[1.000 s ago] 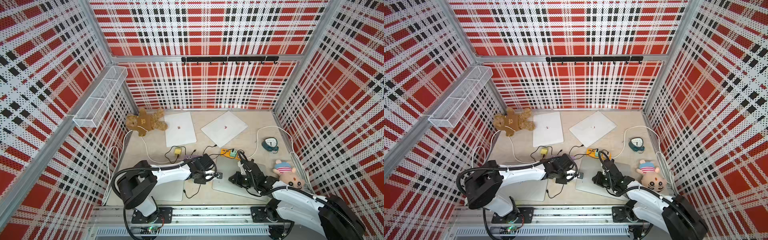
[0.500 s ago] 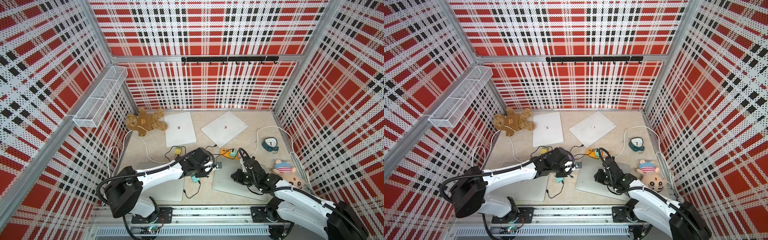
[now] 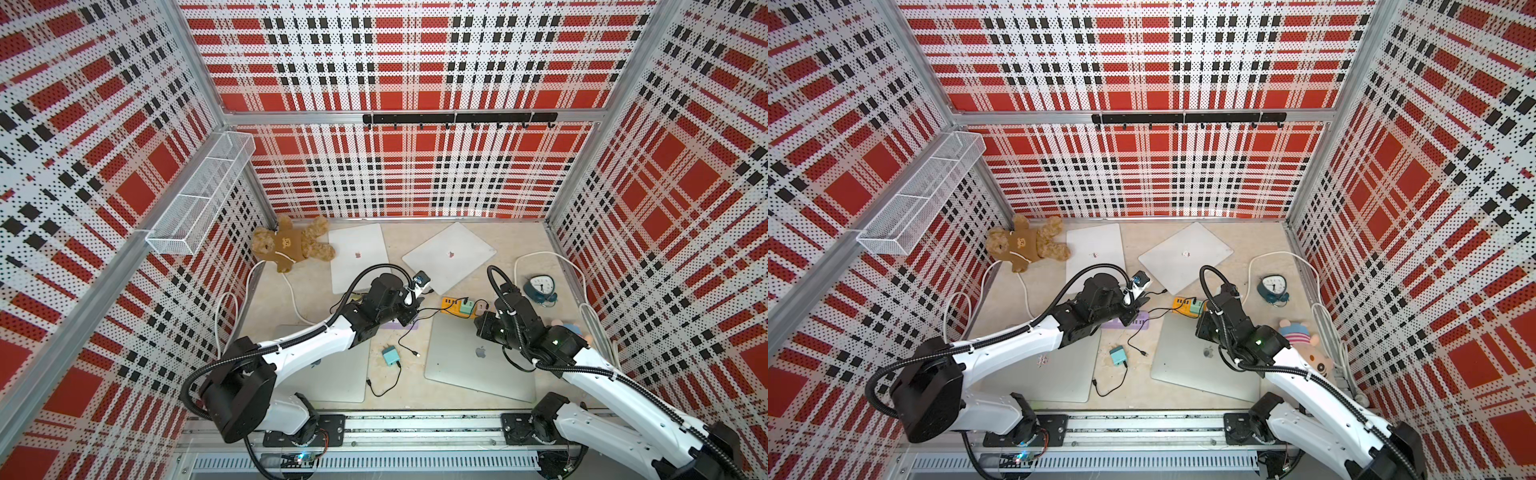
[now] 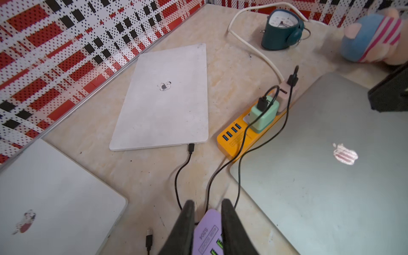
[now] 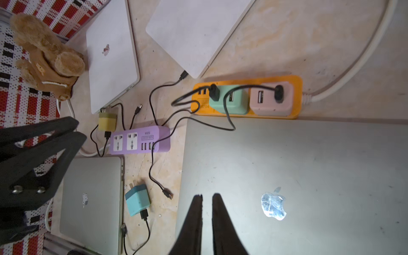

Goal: Unplug the laptop charger
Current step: Remove the plug from the socket.

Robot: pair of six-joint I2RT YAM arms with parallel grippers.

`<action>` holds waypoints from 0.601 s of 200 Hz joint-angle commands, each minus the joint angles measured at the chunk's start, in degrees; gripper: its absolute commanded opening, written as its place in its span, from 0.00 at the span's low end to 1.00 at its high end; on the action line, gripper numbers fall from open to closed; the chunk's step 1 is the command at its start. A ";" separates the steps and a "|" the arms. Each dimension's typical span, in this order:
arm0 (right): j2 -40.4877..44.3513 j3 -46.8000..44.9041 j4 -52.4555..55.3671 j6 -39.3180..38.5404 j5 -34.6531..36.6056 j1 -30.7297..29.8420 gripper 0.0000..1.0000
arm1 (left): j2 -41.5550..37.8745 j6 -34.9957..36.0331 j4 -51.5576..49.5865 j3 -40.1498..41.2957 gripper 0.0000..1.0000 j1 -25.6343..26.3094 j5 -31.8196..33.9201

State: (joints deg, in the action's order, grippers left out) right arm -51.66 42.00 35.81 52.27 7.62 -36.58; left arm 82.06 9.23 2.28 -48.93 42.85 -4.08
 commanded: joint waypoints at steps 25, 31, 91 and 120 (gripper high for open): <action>-3.01 4.74 6.24 -1.46 7.12 0.49 0.20 | 7.67 -14.56 3.72 -6.65 0.15 -2.68 -7.79; -3.28 5.25 6.43 -1.62 7.49 0.55 0.20 | 8.70 -15.16 3.60 -7.31 0.15 -2.60 -8.25; -4.02 7.00 6.83 -4.34 7.07 5.26 0.27 | 18.93 -29.04 3.10 -13.08 0.00 -5.92 -14.76; -3.92 7.11 6.13 -6.16 5.35 8.34 0.29 | 23.26 -30.06 3.52 -15.91 0.00 -4.95 -16.29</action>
State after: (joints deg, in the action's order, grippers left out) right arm -55.83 48.10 41.12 48.14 13.56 -30.37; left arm 102.45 -16.82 4.64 -62.13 37.32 -16.58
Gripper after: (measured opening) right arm 0.285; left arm 0.044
